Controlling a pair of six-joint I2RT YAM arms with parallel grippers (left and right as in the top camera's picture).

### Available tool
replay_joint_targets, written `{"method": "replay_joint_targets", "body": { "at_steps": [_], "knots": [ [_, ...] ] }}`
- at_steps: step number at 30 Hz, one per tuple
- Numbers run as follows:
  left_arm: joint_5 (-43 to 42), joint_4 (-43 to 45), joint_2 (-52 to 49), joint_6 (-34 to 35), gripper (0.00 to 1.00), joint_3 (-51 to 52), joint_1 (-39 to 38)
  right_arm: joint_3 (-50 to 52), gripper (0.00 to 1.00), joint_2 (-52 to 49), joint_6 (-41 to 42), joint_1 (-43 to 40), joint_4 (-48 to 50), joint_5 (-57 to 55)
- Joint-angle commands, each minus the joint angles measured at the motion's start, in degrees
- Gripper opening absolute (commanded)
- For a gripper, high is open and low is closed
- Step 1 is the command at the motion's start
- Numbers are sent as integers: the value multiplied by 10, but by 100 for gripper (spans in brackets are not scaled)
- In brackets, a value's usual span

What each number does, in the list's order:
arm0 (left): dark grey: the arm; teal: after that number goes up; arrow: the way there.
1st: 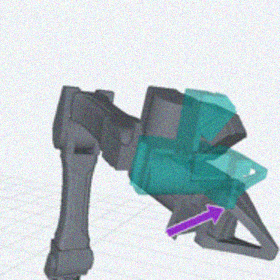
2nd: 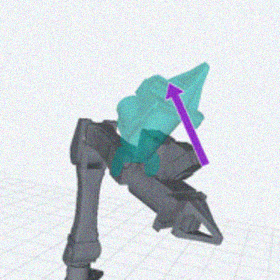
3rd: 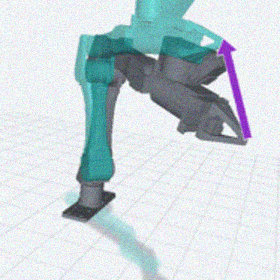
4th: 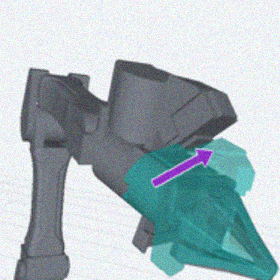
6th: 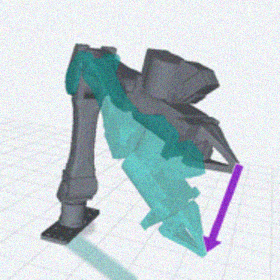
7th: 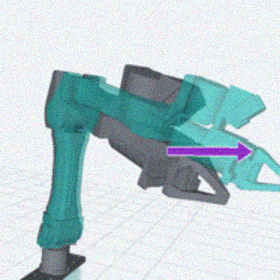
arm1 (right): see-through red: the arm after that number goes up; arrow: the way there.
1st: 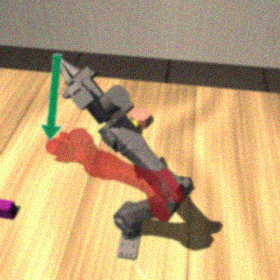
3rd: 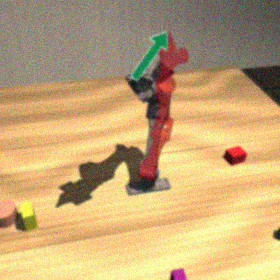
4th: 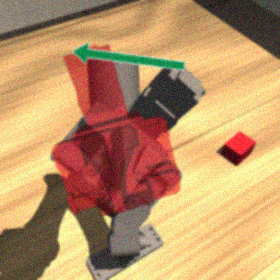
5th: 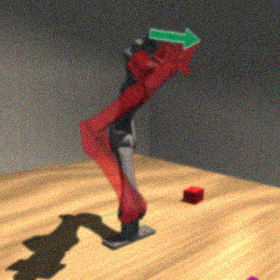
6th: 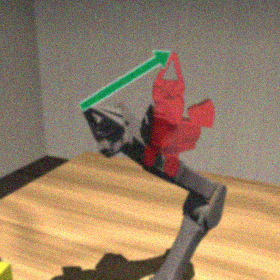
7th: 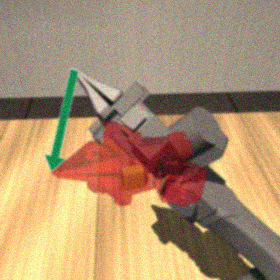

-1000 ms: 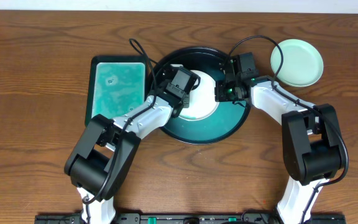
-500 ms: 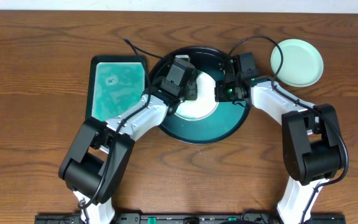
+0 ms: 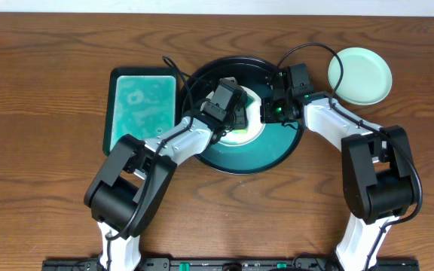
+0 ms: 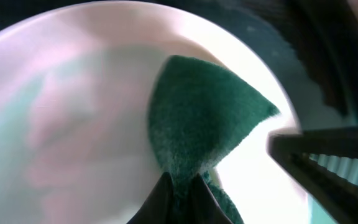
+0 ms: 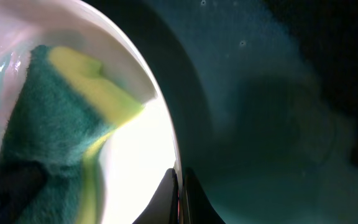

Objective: Clean dirty plates on tray and stack at the side
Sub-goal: 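Scrub the white plate face with the sponge in the left gripper, then return the sponge to the water tray with the left gripper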

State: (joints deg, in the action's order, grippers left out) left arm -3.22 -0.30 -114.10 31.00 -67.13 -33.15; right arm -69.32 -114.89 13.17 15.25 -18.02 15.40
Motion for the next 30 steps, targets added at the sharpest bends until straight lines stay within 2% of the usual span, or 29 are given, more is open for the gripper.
{"method": "replay_joint_targets", "body": {
  "at_steps": [1,6,9,13,18,25,30],
  "knots": [
    [164,-39,-18,-22,7,5,9,5,1,-9,-12,6,-12,-14],
    [305,-70,-18,-86,7,5,22,5,1,-9,-12,6,-17,-14],
    [333,-70,-12,-102,7,5,35,5,1,-9,-12,6,-16,-14],
    [292,-65,24,-97,7,5,40,5,1,-9,-12,6,-16,-15],
    [197,-67,112,-90,7,5,42,5,1,-8,-12,6,-16,-15],
    [191,-118,216,-72,7,5,95,4,1,-8,-13,6,-16,-18],
    [189,-178,204,-71,7,6,154,4,1,-8,-15,6,-14,-19]
  ]
}}
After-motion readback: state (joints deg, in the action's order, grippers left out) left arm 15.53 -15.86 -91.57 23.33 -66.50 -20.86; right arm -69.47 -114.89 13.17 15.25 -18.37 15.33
